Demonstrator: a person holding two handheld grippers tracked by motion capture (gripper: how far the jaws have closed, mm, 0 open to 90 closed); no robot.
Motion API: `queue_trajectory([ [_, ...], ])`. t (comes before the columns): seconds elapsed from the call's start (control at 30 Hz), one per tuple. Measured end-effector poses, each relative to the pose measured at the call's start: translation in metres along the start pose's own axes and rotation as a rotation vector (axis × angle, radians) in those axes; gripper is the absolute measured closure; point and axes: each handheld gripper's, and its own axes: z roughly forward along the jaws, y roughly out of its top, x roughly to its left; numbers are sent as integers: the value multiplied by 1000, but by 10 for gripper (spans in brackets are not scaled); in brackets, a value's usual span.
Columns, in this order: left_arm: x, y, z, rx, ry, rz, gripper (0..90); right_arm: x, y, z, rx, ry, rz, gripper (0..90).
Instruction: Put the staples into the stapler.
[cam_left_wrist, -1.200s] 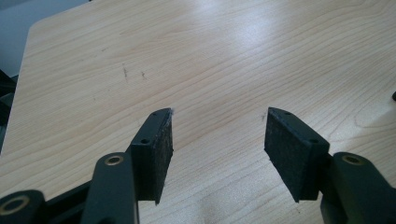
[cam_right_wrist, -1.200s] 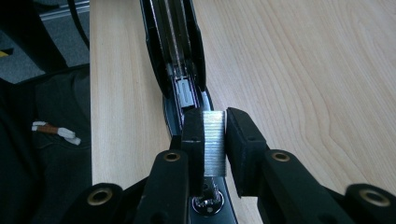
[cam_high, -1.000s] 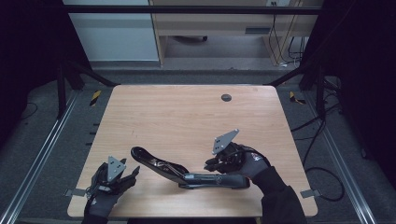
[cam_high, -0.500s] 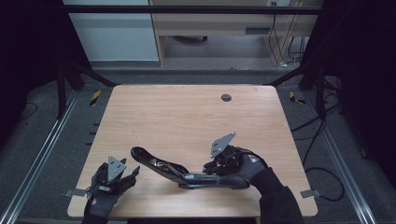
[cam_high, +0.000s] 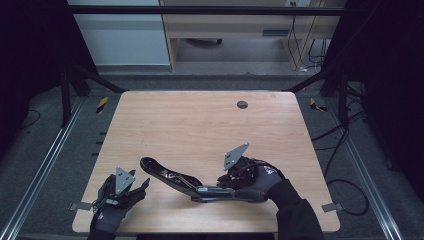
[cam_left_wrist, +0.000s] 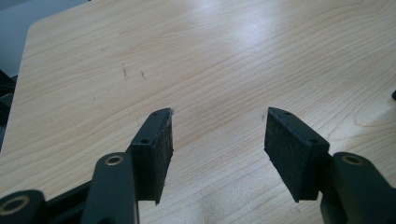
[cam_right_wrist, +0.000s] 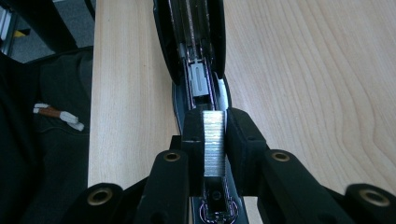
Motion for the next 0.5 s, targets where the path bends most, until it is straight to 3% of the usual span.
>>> queue_trajectory([
  [0.5,0,0,1,2,0,2,413,-2,-5,6,18,20,-17,779],
])
